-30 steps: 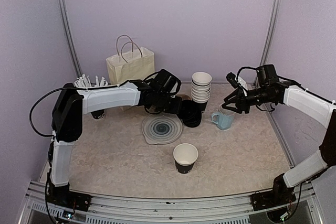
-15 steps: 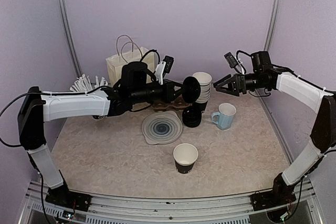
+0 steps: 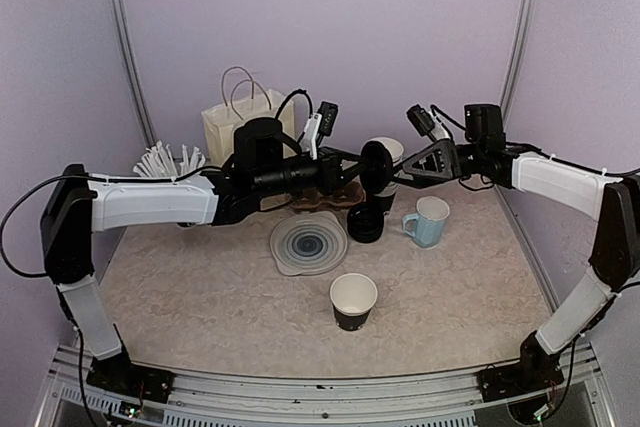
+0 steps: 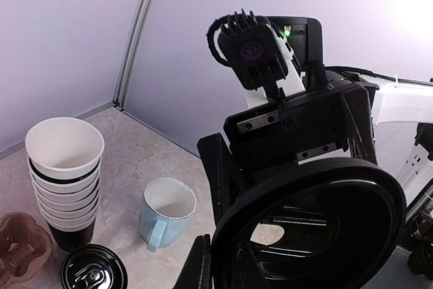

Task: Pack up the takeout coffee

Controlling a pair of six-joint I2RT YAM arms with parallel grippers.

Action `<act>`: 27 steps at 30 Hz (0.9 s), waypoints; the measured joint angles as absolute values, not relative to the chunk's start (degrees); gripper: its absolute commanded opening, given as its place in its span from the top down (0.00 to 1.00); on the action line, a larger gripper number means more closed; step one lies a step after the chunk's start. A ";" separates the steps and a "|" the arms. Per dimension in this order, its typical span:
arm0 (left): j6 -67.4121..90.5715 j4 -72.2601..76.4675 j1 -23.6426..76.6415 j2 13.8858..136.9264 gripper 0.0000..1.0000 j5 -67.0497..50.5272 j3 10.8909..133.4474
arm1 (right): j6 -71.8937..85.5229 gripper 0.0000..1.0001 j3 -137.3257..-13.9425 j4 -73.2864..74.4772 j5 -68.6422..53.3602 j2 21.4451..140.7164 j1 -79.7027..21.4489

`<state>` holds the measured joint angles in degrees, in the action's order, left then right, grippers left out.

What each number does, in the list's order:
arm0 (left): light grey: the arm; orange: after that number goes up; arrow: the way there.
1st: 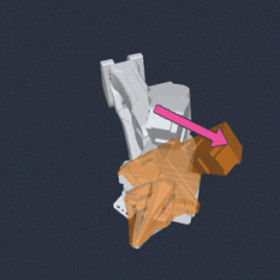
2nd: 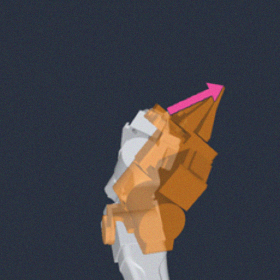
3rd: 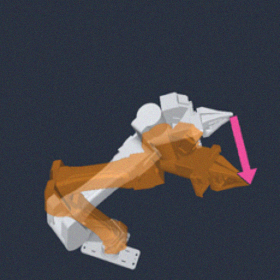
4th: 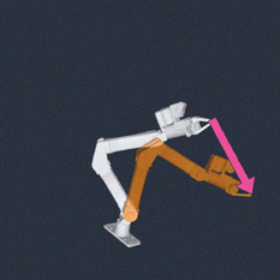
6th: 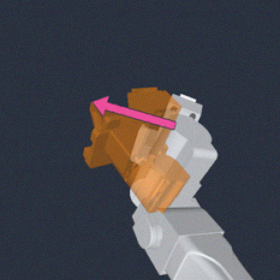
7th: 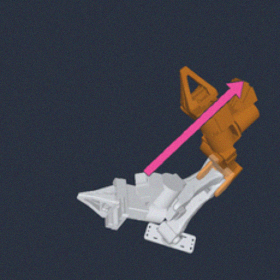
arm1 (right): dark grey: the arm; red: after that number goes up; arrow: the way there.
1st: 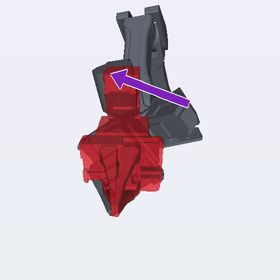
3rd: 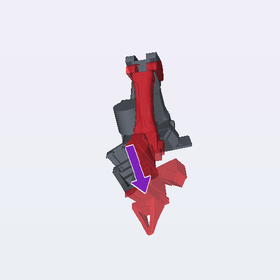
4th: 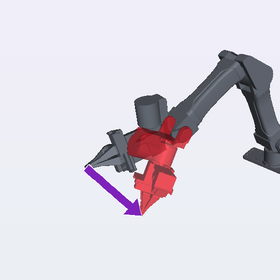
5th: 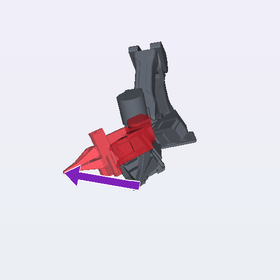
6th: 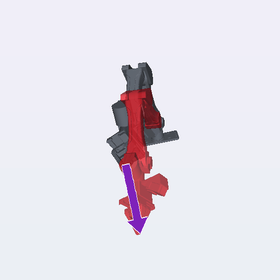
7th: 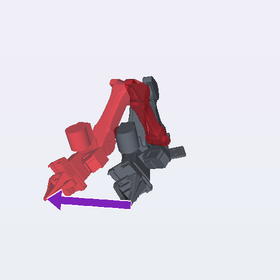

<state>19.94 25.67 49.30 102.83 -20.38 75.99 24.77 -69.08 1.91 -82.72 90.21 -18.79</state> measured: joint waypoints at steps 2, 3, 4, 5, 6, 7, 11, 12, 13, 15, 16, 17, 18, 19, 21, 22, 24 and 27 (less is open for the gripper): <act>19.92 25.63 49.56 103.77 0.92 -20.58 76.82 | 26.50 0.00 -69.63 0.43 -82.94 90.52 -19.07; 19.92 25.50 49.69 104.22 0.92 -20.62 77.21 | 27.29 0.00 -69.82 -0.32 -82.96 90.61 -19.31; 19.90 25.47 49.82 104.53 0.92 -20.62 77.38 | 28.23 0.00 -69.95 -0.93 -82.96 90.63 -19.59; 19.90 25.43 49.93 104.71 0.92 -20.62 77.43 | 28.91 0.01 -70.08 -1.61 -82.98 90.65 -19.81; 19.90 25.26 50.02 104.81 0.92 -20.64 77.43 | 29.74 0.01 -70.24 -2.09 -82.98 90.65 -19.97; 19.90 25.21 50.15 104.92 0.92 -20.64 77.45 | 30.30 0.02 -70.28 -2.63 -82.98 90.67 -20.05; 19.88 24.95 50.54 105.30 0.92 -20.67 77.95 | 33.56 0.06 -70.28 -5.58 -83.31 91.07 -20.14; 19.88 24.97 50.61 105.41 0.92 -20.67 78.24 | 34.33 0.07 -70.26 -6.31 -83.40 91.29 -20.14; 19.88 24.99 50.68 105.41 0.91 -20.67 78.35 | 35.33 0.08 -70.17 -7.29 -83.50 91.48 -20.14; 19.88 25.04 50.78 105.41 0.91 -20.69 78.48 | 37.28 0.10 -69.71 -9.39 -83.72 91.83 -20.14; 19.88 25.06 50.83 105.41 0.91 -20.73 78.50 | 38.02 0.10 -69.43 -10.20 -83.92 91.94 -20.14; 19.88 25.06 50.87 105.41 0.91 -20.75 78.50 | 38.79 0.09 -69.10 -11.05 -84.07 92.05 -20.14; 19.90 25.10 50.89 105.43 0.91 -20.80 78.50 | 39.66 0.09 -68.73 -12.03 -84.16 92.14 -20.14; 19.90 25.15 50.89 105.43 0.91 -20.80 78.50 | 40.58 0.08 -68.31 -12.88 -84.33 92.18 -20.14; 19.94 25.34 50.94 105.43 0.91 -20.82 78.50 | 42.30 0.08 -67.48 -14.92 -84.64 92.36 -20.14; 19.94 25.39 50.96 105.43 0.90 -20.82 78.50 | 43.13 0.09 -67.18 -15.68 -84.82 92.38 -20.14; 20.10 25.47 51.00 105.51 0.89 -20.82 78.52 | 44.51 0.12 -66.65 -17.34 -85.14 92.42 -20.14; 20.32 25.52 51.05 106.13 0.87 -20.86 79.22 | 47.09 0.21 -65.95 -20.38 -85.73 92.42 -20.18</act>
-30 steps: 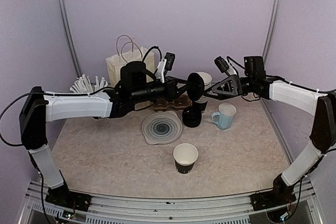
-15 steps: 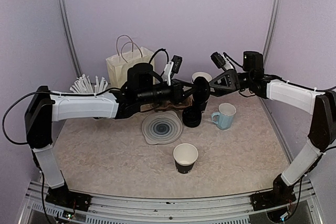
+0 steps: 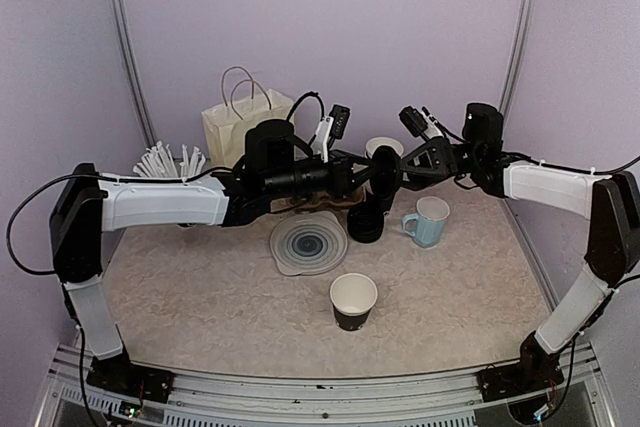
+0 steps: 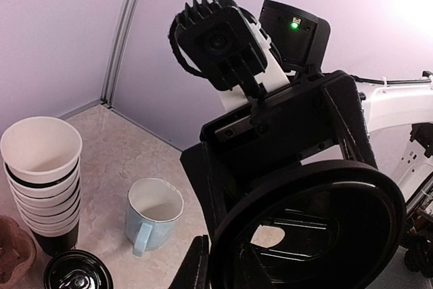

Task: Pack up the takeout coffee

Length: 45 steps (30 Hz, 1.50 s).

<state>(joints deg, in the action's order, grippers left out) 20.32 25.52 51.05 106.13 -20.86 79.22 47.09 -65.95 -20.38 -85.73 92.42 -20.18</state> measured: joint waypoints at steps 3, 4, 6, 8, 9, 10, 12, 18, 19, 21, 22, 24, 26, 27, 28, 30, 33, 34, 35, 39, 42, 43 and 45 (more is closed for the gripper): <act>20.36 25.50 51.09 106.67 0.85 -20.84 79.68 | 49.76 0.30 -65.06 -23.83 -86.46 92.42 -20.32; 20.43 25.50 51.11 106.94 0.84 -20.84 79.94 | 50.50 0.32 -64.73 -24.82 -86.56 92.42 -20.34; 20.51 25.58 51.16 107.20 0.82 -20.82 80.16 | 51.53 0.36 -64.40 -25.87 -86.61 92.47 -20.34; 20.53 25.41 51.05 107.22 0.80 -20.29 80.20 | 52.42 0.38 -64.01 -26.81 -87.46 92.49 -20.23; 20.56 25.43 50.94 107.33 0.79 -20.12 80.23 | 52.56 0.38 -63.99 -27.35 -87.46 92.49 -20.34; 20.53 25.32 50.96 107.39 0.78 -20.12 80.23 | 52.60 0.39 -63.99 -27.62 -87.46 92.49 -20.51; 20.58 25.19 51.20 107.48 0.78 -19.92 80.23 | 52.58 0.40 -63.99 -27.77 -87.74 92.49 -20.64; 20.40 24.82 51.29 107.48 0.87 -19.11 80.23 | 49.93 0.39 -63.99 -25.96 -87.74 92.47 -20.62; 20.34 24.73 51.33 107.48 0.90 -19.03 80.23 | 49.21 0.38 -64.01 -25.26 -87.66 92.49 -20.62; 20.25 24.45 51.37 107.48 0.93 -19.05 80.23 | 47.68 0.34 -64.07 -23.64 -87.64 92.49 -20.62; 20.21 24.34 51.37 107.48 0.95 -19.03 80.23 | 46.89 0.31 -64.16 -22.85 -87.55 92.49 -20.62; 20.23 24.27 51.37 107.48 0.97 -19.05 80.23 | 45.58 0.24 -64.31 -21.28 -87.39 92.49 -20.60; 20.29 24.25 51.40 107.48 0.99 -19.00 80.23 | 43.83 0.17 -64.69 -19.29 -87.37 92.47 -20.45; 20.32 24.27 51.37 107.48 0.99 -18.96 80.23 | 43.00 0.14 -64.82 -18.41 -87.33 92.44 -20.43; 20.29 24.38 51.35 107.48 1.00 -18.96 80.23 | 42.06 0.11 -64.95 -17.32 -87.18 92.42 -20.23; 20.36 24.62 51.35 107.48 1.00 -18.92 80.14 | 40.23 0.02 -64.99 -15.25 -86.63 92.27 -20.08; 20.58 25.47 51.37 107.48 1.00 -19.18 80.01 | 38.33 0.00 -65.04 -12.95 -85.84 92.14 -20.01; 20.67 25.87 51.37 107.48 1.00 -19.33 80.01 | 38.15 0.00 -65.06 -12.69 -85.60 92.14 -19.99; 20.80 26.35 51.37 107.48 1.00 -19.53 80.01 | 38.11 0.00 -65.08 -12.49 -85.38 92.14 -19.97; 21.69 27.70 51.35 107.59 1.00 -20.38 80.01 | 39.16 0.00 -65.08 -13.43 -85.30 92.14 -19.94; 22.57 28.49 51.35 108.01 1.00 -20.84 80.01 | 40.71 0.00 -65.08 -15.33 -85.52 92.14 -19.92; 22.74 28.84 51.35 108.20 1.00 -21.06 80.01 | 41.56 0.00 -65.08 -16.29 -85.52 92.14 -19.92; 23.00 29.23 51.37 108.53 1.00 -21.63 80.03 | 43.33 0.01 -65.06 -18.61 -85.49 92.14 -19.92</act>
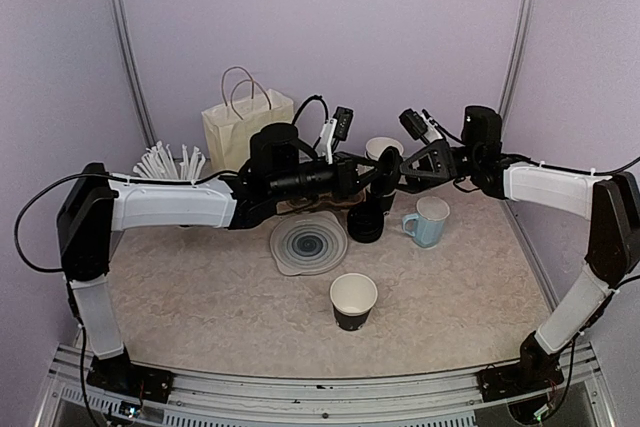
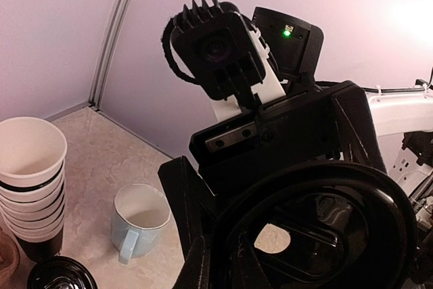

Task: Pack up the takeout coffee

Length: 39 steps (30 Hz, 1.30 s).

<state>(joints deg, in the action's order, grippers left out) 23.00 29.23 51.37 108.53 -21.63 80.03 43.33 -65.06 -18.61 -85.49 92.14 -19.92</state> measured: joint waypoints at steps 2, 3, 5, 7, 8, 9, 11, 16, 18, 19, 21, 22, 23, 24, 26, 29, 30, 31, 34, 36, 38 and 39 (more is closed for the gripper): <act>23.35 29.67 51.44 108.81 1.00 -22.17 80.03 | 44.77 0.03 -64.90 -20.71 -85.54 92.14 -19.90; 23.59 29.89 51.46 108.92 0.99 -22.33 80.03 | 45.39 0.05 -64.79 -21.56 -85.56 92.14 -19.90; 23.97 30.37 51.46 109.19 0.99 -22.52 80.07 | 46.30 0.09 -64.66 -22.70 -85.65 92.14 -19.88; 24.16 30.55 51.46 109.49 0.99 -22.59 80.09 | 46.85 0.12 -64.53 -23.55 -85.73 92.14 -19.86; 24.25 30.74 51.46 109.65 0.98 -22.68 80.09 | 47.29 0.13 -64.45 -23.81 -85.69 92.14 -19.86; 24.34 31.00 51.46 109.78 0.98 -22.74 80.09 | 47.53 0.15 -64.34 -23.99 -85.67 92.14 -19.86; 24.43 31.11 51.48 109.89 0.97 -22.72 80.09 | 47.99 0.19 -64.12 -24.27 -85.76 92.14 -19.84; 24.75 31.22 51.46 110.13 0.77 -22.57 80.09 | 48.25 0.23 -64.12 -24.71 -85.89 92.14 -19.84; 24.75 31.16 51.48 110.13 0.69 -22.26 80.09 | 47.92 0.25 -64.12 -24.69 -85.86 92.14 -19.84; 24.82 30.87 51.48 110.13 0.65 -21.80 80.09 | 47.64 0.25 -64.12 -24.53 -86.06 92.14 -19.84; 24.75 30.35 51.46 110.13 0.58 -20.93 80.09 | 46.41 0.27 -64.14 -23.51 -85.95 92.14 -19.79; 24.49 29.95 51.46 110.13 0.53 -20.34 80.05 | 45.39 0.27 -64.20 -22.37 -86.04 92.14 -19.75; 24.16 29.63 51.46 110.13 0.49 -19.70 79.90 | 44.03 0.27 -64.36 -21.02 -86.02 92.14 -19.68; 23.70 29.30 51.46 110.10 0.46 -19.14 79.64 | 42.54 0.28 -64.84 -18.96 -85.86 92.14 -19.59; 23.11 28.62 51.46 109.49 0.40 -17.87 78.28 | 38.09 0.28 -65.95 -13.26 -85.36 92.14 -19.42; 21.71 26.37 51.53 106.98 0.37 -17.08 75.61 | 30.96 0.28 -67.61 -5.91 -83.96 92.14 -19.11; 21.32 25.61 51.57 105.82 0.37 -16.64 74.50 | 28.10 0.28 -68.73 -2.63 -83.26 92.14 -18.98; 20.91 24.77 51.59 104.49 0.37 -16.19 73.25 | 24.60 0.28 -70.08 1.21 -82.26 92.14 -18.87; 19.84 21.93 51.55 99.92 0.36 -14.17 69.58 | 12.78 0.29 -75.53 13.17 -78.46 92.16 -18.83; 19.42 19.16 51.44 96.95 0.36 -12.36 67.79 | 3.27 0.30 -81.19 22.50 -74.59 92.38 -18.92; 19.27 16.51 51.18 94.89 0.34 -10.48 67.07 | -5.76 0.30 -86.26 30.24 -70.54 92.44 -19.46; 19.29 14.72 50.83 93.60 0.33 -9.17 66.54 | -10.48 0.30 -88.84 34.44 -67.92 92.44 -19.79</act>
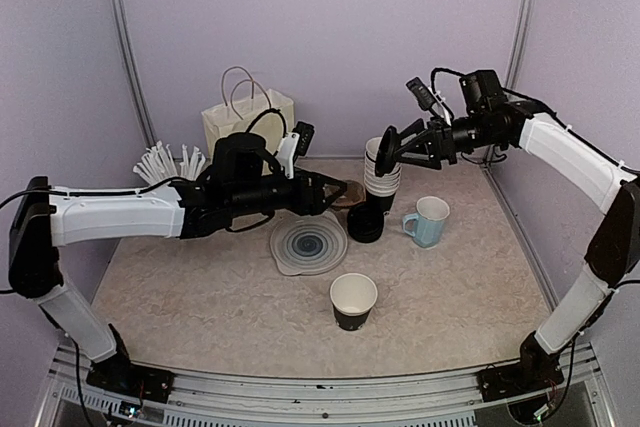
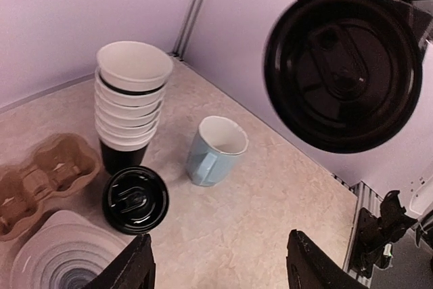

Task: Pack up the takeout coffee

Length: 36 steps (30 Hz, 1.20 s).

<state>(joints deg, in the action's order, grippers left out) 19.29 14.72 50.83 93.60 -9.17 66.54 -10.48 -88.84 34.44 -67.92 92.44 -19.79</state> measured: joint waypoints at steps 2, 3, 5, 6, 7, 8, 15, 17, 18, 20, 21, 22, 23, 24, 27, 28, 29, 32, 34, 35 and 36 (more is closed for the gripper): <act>19.33 12.29 50.09 91.64 0.31 -6.94 65.52 | -17.85 0.30 -91.79 40.42 -63.44 92.36 -20.95; 19.40 10.85 49.80 90.59 0.30 -5.69 64.86 | -21.41 0.29 -92.64 43.31 -61.08 92.25 -21.87; 19.53 8.12 49.19 88.73 0.30 -3.27 63.53 | -27.86 0.29 -93.14 48.86 -56.23 91.85 -24.16; 19.62 6.81 49.12 88.01 0.30 -2.13 63.05 | -30.22 0.29 -93.17 50.98 -54.48 91.70 -25.19; 19.68 5.74 49.10 87.39 0.30 -1.26 62.67 | -32.49 0.29 -93.17 53.10 -52.58 91.57 -26.26; 19.73 4.38 49.08 86.61 0.30 -0.36 62.33 | -35.00 0.29 -93.17 55.55 -50.35 91.35 -27.55; 20.82 -0.89 48.75 84.16 0.31 2.90 61.28 | -44.51 0.29 -93.14 66.48 -38.35 89.14 -35.64; 21.45 -2.13 48.56 84.01 0.31 3.84 60.93 | -45.82 0.29 -92.71 67.75 -35.40 88.51 -37.91; 21.82 -2.57 48.53 84.01 0.31 4.34 60.69 | -46.26 0.29 -92.23 68.05 -33.74 88.18 -39.33; 22.83 -3.16 48.34 83.99 0.31 5.23 59.88 | -46.65 0.30 -91.24 68.51 -30.57 88.05 -41.76; 23.03 -3.31 48.27 83.99 0.31 5.43 59.70 | -46.65 0.30 -90.76 68.51 -29.17 88.07 -42.94; 23.44 -3.46 48.12 83.99 0.31 5.69 59.29 | -46.59 0.30 -90.32 68.51 -27.94 88.18 -44.23; 23.81 -3.55 47.97 83.96 0.31 5.96 58.92 | -46.41 0.30 -89.91 68.53 -26.35 88.31 -45.84; 24.18 -3.60 47.77 83.94 0.31 6.26 58.46 | -46.19 0.30 -89.69 68.49 -25.12 88.60 -47.42; 24.97 -3.73 47.24 83.81 0.31 6.72 57.36 | -45.39 0.30 -89.36 68.16 -21.30 89.78 -51.24; 25.23 -3.73 47.13 83.72 0.31 6.81 57.08 | -45.19 0.30 -89.27 68.01 -20.10 90.26 -52.23; 25.45 -3.75 46.92 83.61 0.31 6.96 56.77 | -45.04 0.30 -89.27 67.92 -19.11 90.78 -52.95; 25.80 -3.75 46.63 83.05 0.31 7.14 56.10 | -44.60 0.30 -89.25 67.66 -16.36 92.51 -54.68; 26.09 -3.68 46.57 82.65 0.31 7.20 55.81 | -44.31 0.30 -89.25 67.55 -15.07 93.21 -55.02; 26.17 -3.66 46.52 82.52 0.31 7.25 55.72 | -44.16 0.31 -89.25 67.51 -14.37 93.43 -55.09; 26.35 -3.62 46.52 82.37 0.31 7.31 55.59 | -44.05 0.31 -89.25 67.44 -13.72 93.56 -55.18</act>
<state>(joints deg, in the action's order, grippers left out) 26.35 -3.62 46.52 82.37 7.31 55.59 -44.05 -89.25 67.44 -13.72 93.56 -55.18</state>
